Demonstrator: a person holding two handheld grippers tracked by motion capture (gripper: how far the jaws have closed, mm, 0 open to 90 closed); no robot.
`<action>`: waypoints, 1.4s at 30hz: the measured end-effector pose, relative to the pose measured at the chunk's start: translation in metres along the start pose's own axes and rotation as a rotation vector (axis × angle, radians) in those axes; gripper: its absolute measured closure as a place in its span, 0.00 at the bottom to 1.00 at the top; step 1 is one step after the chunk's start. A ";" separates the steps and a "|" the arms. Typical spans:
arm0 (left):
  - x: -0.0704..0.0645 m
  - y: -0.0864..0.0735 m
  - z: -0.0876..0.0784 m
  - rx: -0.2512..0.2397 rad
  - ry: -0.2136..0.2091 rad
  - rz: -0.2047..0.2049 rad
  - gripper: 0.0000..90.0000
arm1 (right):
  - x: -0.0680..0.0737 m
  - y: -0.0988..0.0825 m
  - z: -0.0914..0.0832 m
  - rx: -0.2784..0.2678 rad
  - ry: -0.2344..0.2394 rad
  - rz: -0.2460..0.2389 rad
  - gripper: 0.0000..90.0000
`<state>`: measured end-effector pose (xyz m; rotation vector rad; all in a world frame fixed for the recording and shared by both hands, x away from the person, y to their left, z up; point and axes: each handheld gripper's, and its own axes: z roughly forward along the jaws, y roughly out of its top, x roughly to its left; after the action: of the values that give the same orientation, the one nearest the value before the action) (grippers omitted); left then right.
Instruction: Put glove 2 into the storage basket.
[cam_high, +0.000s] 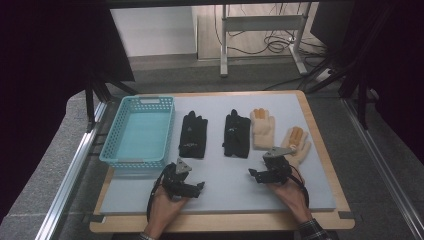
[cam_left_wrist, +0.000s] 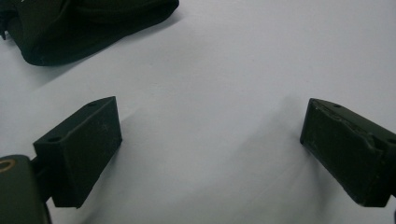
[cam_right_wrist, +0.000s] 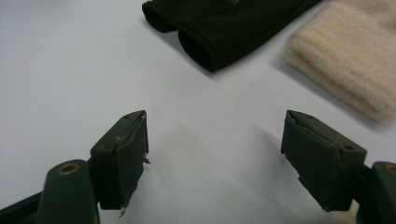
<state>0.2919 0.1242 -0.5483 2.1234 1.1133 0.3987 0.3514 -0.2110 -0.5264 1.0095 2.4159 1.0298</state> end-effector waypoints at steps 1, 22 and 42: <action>0.000 0.000 0.000 0.000 0.000 0.000 0.06 | -0.001 0.001 0.000 -0.002 0.001 0.002 0.26; 0.000 0.000 0.000 0.001 0.000 0.001 0.06 | -0.012 0.038 0.007 -0.010 0.035 -0.010 0.48; 0.000 0.000 0.000 -0.001 0.000 0.001 0.06 | -0.031 0.094 0.067 0.023 -0.006 -0.027 0.29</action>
<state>0.2918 0.1244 -0.5483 2.1235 1.1117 0.3993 0.4537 -0.1538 -0.5027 0.9837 2.4353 0.9909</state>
